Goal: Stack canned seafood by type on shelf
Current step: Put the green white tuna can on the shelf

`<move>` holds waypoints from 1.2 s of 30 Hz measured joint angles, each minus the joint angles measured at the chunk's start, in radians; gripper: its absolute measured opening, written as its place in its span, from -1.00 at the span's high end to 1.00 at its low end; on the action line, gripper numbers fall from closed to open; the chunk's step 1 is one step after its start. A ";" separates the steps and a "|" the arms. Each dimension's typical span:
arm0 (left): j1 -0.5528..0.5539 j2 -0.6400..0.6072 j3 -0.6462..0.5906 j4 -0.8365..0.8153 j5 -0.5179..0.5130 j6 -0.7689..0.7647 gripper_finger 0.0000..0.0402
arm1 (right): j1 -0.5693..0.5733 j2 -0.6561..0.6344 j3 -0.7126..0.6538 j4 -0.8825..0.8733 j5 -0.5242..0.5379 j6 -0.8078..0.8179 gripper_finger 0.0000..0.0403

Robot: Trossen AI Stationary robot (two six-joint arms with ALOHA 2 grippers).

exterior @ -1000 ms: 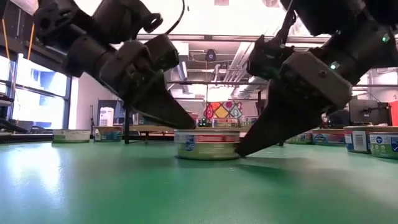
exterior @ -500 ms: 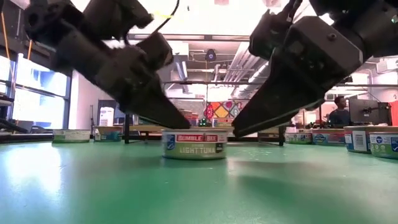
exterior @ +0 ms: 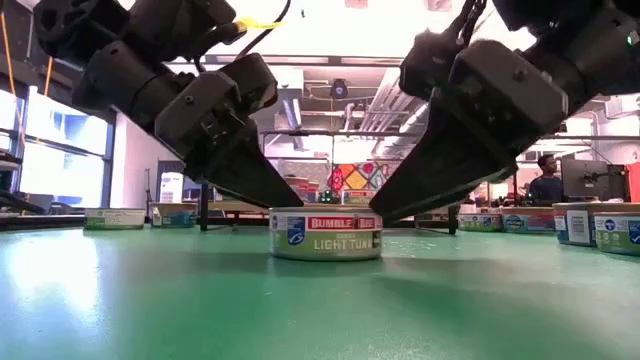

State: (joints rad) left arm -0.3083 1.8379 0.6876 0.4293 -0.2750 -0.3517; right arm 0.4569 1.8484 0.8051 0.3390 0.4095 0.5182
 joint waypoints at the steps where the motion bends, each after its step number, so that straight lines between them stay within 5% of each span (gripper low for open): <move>1: -0.005 0.014 0.001 0.015 -0.015 -0.009 0.54 | 0.001 0.009 0.000 0.007 0.000 0.000 -0.51; 8: -0.036 0.059 0.002 0.077 -0.085 -0.017 0.54 | 0.016 0.011 0.011 -0.005 0.010 -0.005 -0.39; 14: -0.047 0.059 -0.002 0.074 -0.101 -0.014 0.54 | 0.017 0.012 0.122 -0.179 -0.002 -0.046 -0.24; 22: -0.062 0.040 0.000 0.036 -0.126 -0.013 0.54 | 0.007 0.005 0.286 -0.326 0.114 0.038 -0.21; 36: -0.067 -0.158 -0.015 -0.180 -0.111 0.013 0.56 | 0.036 0.023 0.394 -0.606 0.075 0.009 -0.21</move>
State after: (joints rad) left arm -0.3749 1.6801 0.6729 0.2490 -0.3857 -0.3384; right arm 0.4933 1.8709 1.1988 -0.2667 0.4848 0.5269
